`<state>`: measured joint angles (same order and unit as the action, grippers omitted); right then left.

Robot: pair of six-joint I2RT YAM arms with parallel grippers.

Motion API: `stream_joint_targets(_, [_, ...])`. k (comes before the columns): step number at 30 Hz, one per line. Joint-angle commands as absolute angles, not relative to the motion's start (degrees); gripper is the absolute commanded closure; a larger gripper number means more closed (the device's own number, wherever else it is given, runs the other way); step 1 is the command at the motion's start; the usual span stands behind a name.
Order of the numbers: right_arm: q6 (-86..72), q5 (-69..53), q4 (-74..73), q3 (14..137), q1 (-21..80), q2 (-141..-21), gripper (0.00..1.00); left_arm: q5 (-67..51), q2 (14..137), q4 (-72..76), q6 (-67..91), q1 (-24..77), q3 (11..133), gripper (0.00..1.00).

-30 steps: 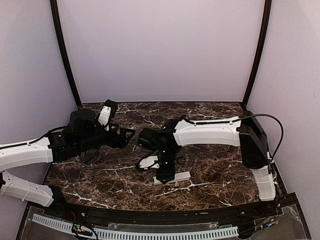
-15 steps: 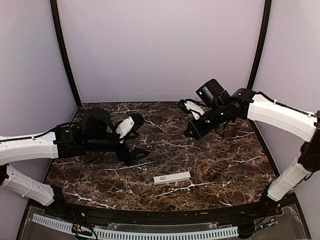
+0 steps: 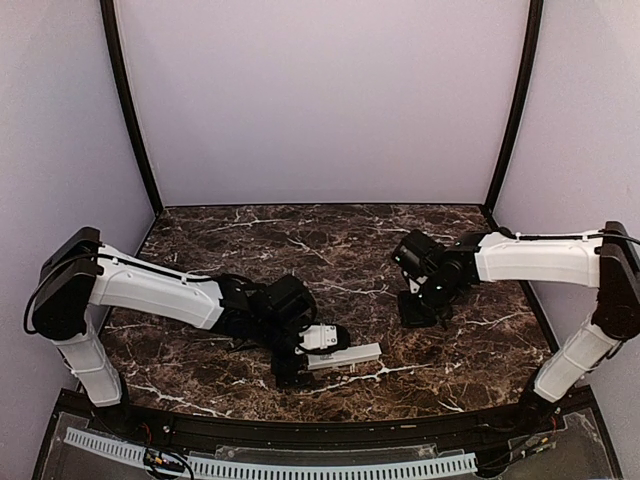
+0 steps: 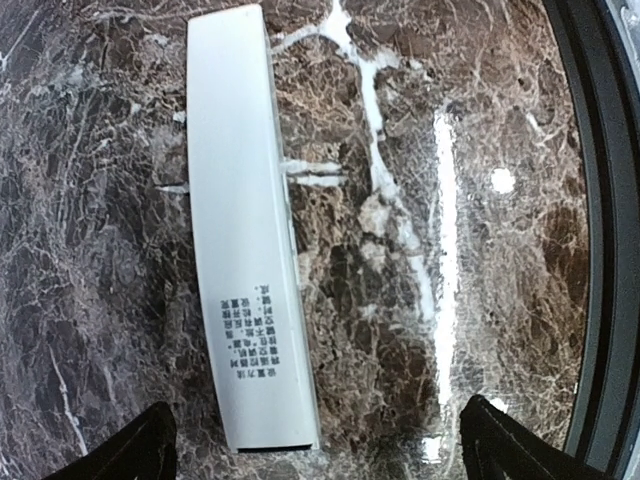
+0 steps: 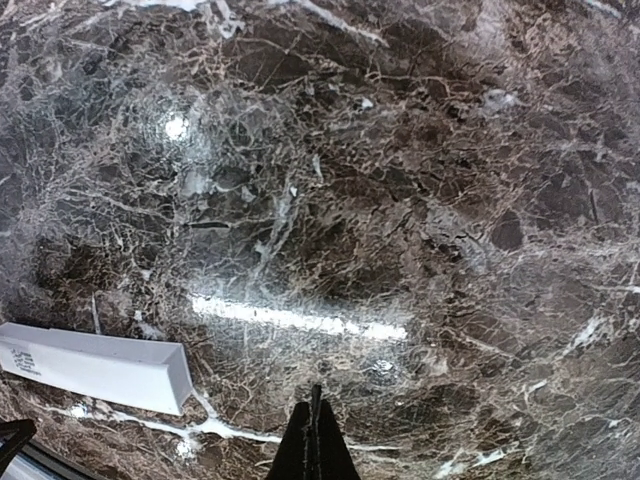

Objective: Load the batteries into the remote control
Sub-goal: Hold the remote control at the center of the board.

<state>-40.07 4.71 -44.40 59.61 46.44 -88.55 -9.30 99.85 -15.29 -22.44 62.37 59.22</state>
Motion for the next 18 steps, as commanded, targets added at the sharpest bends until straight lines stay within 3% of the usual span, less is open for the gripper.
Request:
stream_joint_targets(1, [-43.44,4.51,-40.11,58.91,48.36,-92.48,1.00,-7.87,101.56,-14.46,-24.07,62.33,61.06,0.02])
stream_joint_targets(11, [-45.26,4.41,-39.87,61.60,51.68,-99.10,1.00,-4.57,106.74,-12.83,-22.34,62.31,62.83,0.19])
stream_joint_targets(18, [-46.99,3.72,-38.66,61.68,53.78,-100.13,1.00,-5.44,107.49,-12.00,-22.10,62.35,62.43,0.42])
